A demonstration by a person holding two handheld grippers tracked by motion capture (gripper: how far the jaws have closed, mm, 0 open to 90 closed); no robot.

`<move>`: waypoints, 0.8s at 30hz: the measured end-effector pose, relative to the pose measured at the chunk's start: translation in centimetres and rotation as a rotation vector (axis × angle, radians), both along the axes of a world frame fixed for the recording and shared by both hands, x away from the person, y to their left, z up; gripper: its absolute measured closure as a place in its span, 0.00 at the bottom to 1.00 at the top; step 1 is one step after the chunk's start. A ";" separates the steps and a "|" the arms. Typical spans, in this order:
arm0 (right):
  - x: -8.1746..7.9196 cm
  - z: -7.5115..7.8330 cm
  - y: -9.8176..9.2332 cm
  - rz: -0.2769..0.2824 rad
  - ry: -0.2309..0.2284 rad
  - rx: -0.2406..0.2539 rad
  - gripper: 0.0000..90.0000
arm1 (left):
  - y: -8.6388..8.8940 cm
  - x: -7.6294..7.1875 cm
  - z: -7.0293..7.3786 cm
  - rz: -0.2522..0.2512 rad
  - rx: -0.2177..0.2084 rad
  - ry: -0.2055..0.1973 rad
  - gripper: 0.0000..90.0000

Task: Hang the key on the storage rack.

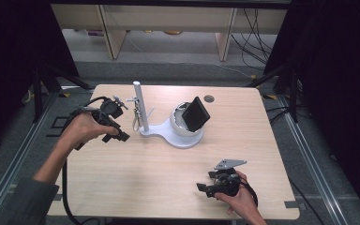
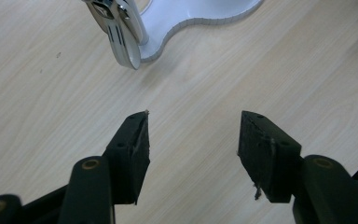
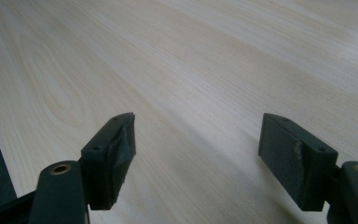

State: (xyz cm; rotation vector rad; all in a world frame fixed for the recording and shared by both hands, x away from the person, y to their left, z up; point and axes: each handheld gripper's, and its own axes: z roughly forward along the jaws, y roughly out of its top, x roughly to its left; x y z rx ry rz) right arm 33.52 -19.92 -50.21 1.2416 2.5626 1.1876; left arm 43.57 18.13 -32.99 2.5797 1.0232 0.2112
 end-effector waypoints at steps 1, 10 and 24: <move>0.0 0.0 0.0 0.000 0.000 0.000 0.31 | 0.0 -0.2 -0.2 -0.007 -0.004 0.002 0.48; -0.1 0.0 0.1 -0.013 -0.004 -0.004 0.31 | -0.7 -3.7 -3.2 -0.074 -0.063 -0.002 0.37; -0.1 -0.2 0.2 -0.007 -0.015 -0.009 0.31 | -1.5 -7.1 -7.5 -0.129 -0.136 -0.018 0.32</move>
